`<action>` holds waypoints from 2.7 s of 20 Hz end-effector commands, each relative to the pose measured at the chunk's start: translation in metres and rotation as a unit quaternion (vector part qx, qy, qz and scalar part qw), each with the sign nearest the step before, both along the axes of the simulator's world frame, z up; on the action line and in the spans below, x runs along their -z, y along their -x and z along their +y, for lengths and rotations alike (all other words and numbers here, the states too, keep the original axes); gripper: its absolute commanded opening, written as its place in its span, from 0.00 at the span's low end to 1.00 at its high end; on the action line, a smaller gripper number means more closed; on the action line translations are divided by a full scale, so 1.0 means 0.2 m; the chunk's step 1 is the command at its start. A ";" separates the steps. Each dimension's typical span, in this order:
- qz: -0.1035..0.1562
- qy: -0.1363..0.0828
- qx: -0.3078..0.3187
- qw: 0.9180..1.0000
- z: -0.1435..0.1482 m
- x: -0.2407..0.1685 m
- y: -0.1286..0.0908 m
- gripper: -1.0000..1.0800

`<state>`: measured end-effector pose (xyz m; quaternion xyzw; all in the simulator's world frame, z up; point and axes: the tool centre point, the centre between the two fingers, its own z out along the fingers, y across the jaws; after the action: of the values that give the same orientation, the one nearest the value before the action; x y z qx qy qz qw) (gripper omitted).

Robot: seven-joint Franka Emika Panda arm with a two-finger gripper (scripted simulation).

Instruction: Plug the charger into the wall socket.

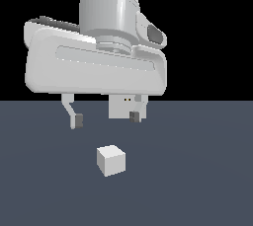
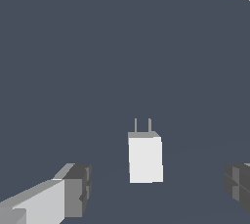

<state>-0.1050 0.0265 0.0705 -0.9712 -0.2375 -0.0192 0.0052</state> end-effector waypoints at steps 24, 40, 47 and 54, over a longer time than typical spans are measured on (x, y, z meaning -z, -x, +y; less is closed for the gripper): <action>0.000 0.001 -0.015 1.000 -0.01 0.29 0.04 0.96; 0.000 0.001 -0.011 1.000 -0.01 0.29 0.03 0.00; 0.000 0.000 0.032 0.999 -0.01 0.21 -0.03 0.00; 0.000 -0.001 0.116 0.993 -0.03 0.07 -0.15 0.00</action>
<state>-0.0806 0.0213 0.0484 -0.9894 -0.1436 -0.0196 0.0041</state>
